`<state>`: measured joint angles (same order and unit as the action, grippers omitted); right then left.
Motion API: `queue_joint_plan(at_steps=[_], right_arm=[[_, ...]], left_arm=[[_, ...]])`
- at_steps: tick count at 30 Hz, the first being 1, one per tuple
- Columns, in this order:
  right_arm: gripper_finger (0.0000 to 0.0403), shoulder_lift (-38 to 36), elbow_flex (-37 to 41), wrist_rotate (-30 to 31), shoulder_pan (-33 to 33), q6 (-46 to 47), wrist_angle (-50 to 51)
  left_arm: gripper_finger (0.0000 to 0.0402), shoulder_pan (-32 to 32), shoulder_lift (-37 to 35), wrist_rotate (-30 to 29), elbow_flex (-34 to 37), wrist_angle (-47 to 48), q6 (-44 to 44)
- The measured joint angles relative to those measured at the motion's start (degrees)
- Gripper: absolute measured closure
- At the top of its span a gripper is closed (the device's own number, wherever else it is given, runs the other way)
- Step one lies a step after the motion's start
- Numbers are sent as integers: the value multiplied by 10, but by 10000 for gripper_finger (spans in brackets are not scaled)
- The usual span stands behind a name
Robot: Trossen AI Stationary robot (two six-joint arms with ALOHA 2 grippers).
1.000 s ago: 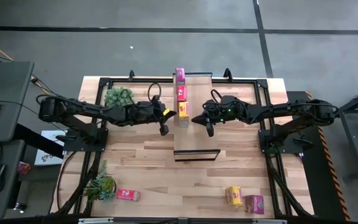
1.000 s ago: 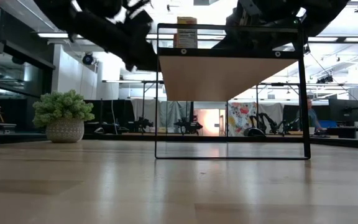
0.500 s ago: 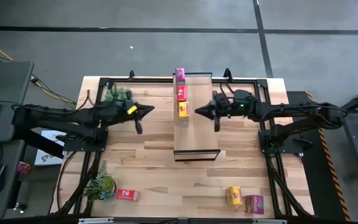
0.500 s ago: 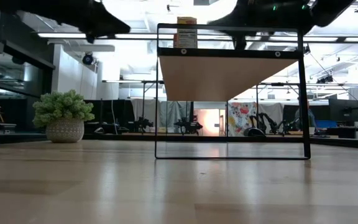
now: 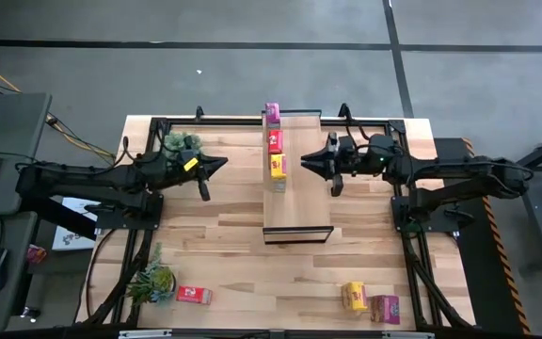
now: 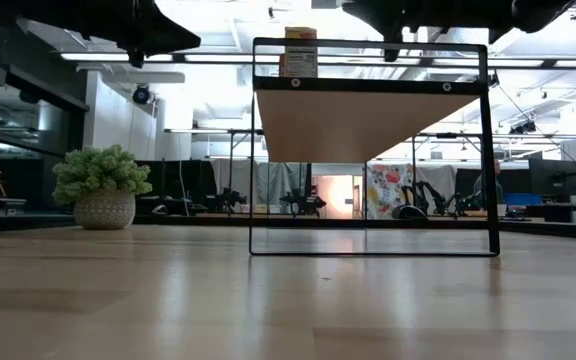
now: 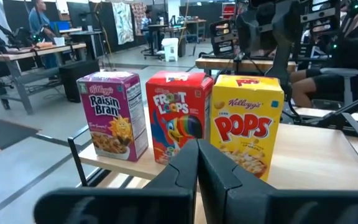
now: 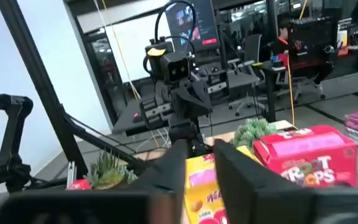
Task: Stack cereal on shelf
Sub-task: Put the yellow cereal box aligned with the other yellow cereal box on the shelf
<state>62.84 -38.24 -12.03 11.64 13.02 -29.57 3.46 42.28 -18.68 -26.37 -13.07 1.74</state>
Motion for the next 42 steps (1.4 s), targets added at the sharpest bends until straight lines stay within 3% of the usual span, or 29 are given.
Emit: queue_joint_plan(at_steps=[3, 7, 13, 18, 23, 27, 33, 37, 42], right_arm=[[249, -27, -9, -1, 0, -1, 50], [171, -57, -75, 4, -5, -13, 205], [138, -46, -275, 79, -52, 43, 566], [137, 16, -417, 178, -147, 248, 891], [137, 72, -456, 211, -267, 534, 1097], [137, 104, -441, 200, -358, 720, 1140], [137, 162, -434, 191, -471, 934, 1127], [137, 208, -434, 184, -532, 1040, 1107], [137, 258, -434, 185, -580, 1110, 1091]], left_arm=[[401, 0, 0, 0, 0, -1, 0], [401, 0, 0, 0, 0, -1, 7], [401, 0, 0, 0, 0, -3, 15], [401, 0, 0, 0, 0, -3, 15], [401, 0, 0, 0, 0, -6, 15], [401, 0, 0, 0, 0, -6, 15], [401, 0, 0, 0, 0, 0, 15], [401, 0, 0, 0, 0, 5, 15], [401, 0, 0, 1, 0, 16, -2]])
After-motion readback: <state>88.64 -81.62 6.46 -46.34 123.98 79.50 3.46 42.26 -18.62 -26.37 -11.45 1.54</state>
